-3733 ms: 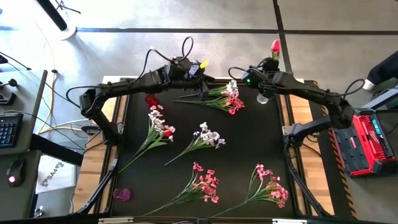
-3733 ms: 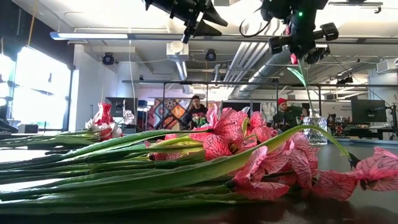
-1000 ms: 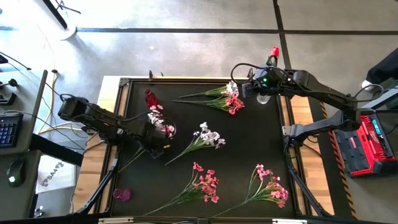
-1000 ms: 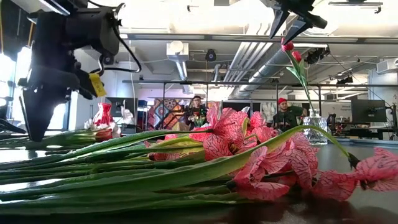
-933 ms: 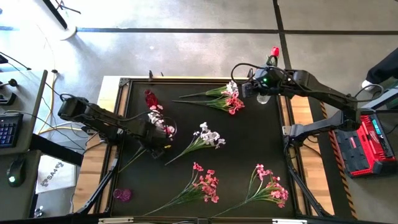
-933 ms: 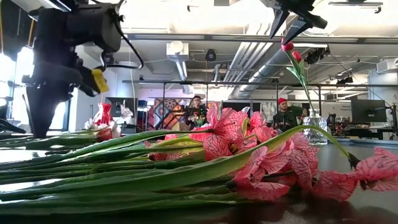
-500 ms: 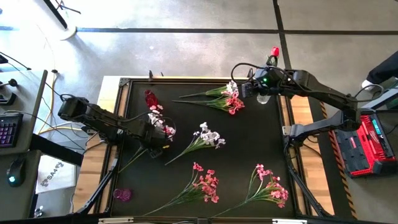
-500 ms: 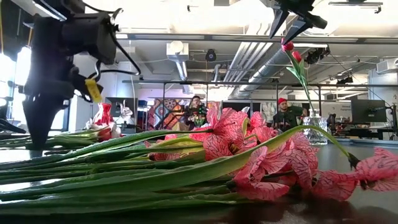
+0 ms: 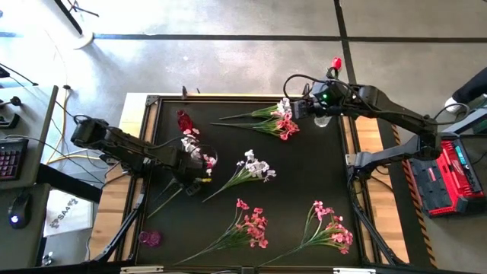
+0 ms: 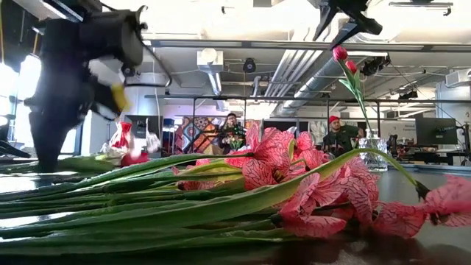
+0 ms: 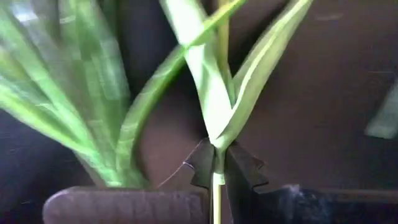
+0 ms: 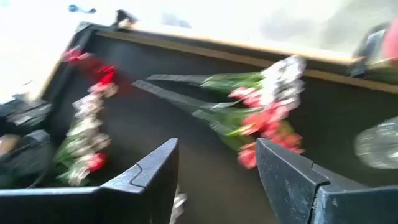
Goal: Sort flowers into vase by color
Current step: Put the red tulip into the transparent vase
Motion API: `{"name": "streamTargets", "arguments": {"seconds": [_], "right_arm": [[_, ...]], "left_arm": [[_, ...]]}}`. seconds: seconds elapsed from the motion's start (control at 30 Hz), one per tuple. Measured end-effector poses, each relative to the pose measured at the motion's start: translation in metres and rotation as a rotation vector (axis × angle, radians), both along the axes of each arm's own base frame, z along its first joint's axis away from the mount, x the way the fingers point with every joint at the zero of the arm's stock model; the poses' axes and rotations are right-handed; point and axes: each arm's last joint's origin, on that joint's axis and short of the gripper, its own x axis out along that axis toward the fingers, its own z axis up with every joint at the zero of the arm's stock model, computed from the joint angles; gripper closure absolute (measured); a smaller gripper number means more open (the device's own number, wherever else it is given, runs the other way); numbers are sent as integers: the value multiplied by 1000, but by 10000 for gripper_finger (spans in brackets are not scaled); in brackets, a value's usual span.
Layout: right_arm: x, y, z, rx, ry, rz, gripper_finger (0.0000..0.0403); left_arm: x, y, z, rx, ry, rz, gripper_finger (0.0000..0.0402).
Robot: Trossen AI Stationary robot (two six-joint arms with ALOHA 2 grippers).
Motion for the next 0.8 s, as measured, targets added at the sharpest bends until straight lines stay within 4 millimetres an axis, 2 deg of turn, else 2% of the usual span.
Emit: {"name": "streamTargets", "arguments": {"seconds": [0.17,0.3,0.43,0.57,0.8], "right_arm": [[10,7,3,67,-91,154,201],[16,15,9,70,-169,230,201],[19,23,16,82,-238,304,201],[18,29,22,51,-284,373,201],[18,43,28,-8,-301,434,201]], "left_arm": [[11,-3,18,-138,-54,-42,383],[20,-2,43,-225,-160,-98,396],[26,10,74,-216,-320,-122,398],[35,30,101,-170,-563,-109,398],[60,62,144,-4,-1105,-133,398]]}}
